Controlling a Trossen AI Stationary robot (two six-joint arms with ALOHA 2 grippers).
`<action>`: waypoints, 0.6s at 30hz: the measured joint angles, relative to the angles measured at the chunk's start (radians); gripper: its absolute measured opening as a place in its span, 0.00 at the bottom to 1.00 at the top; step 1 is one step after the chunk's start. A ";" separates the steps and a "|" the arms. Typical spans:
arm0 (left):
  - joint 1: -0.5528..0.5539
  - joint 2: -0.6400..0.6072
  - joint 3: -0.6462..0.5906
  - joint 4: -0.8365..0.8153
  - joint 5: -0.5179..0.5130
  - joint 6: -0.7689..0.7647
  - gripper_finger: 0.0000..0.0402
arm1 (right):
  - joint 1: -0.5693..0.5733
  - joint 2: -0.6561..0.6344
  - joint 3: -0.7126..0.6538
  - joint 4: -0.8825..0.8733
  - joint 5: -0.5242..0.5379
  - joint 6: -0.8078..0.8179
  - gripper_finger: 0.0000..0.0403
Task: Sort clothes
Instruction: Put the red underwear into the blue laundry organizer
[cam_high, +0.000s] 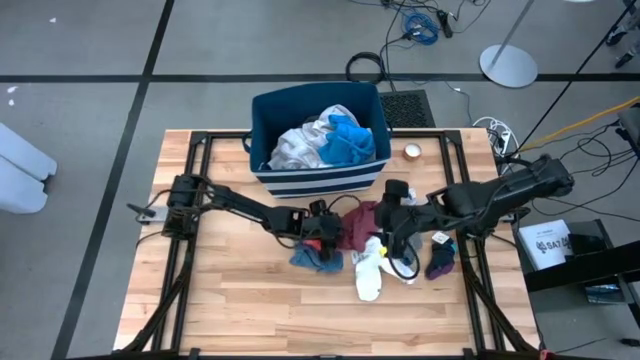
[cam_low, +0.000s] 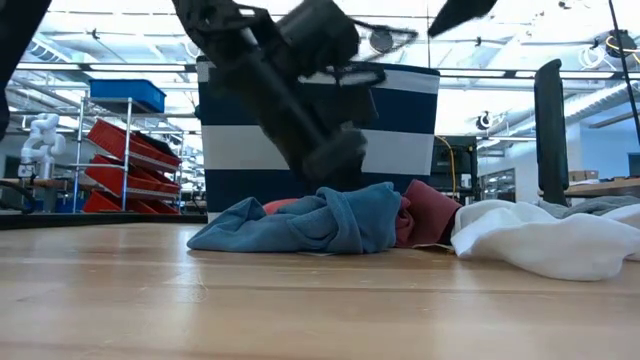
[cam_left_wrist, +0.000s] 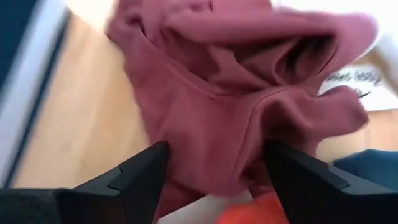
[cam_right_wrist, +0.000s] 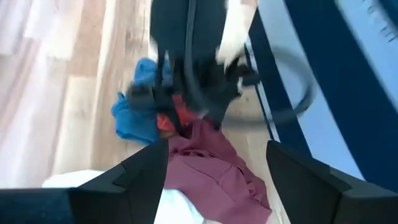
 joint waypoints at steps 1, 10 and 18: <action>0.000 0.020 0.012 -0.003 0.004 0.000 0.69 | 0.003 0.000 0.019 -0.021 -0.001 0.012 0.64; -0.027 0.114 0.147 -0.025 -0.033 0.000 0.60 | 0.034 0.000 0.026 -0.108 -0.006 0.012 0.64; -0.031 0.073 0.250 -0.260 -0.107 0.000 0.08 | -0.001 -0.038 0.025 -0.281 0.006 0.129 0.64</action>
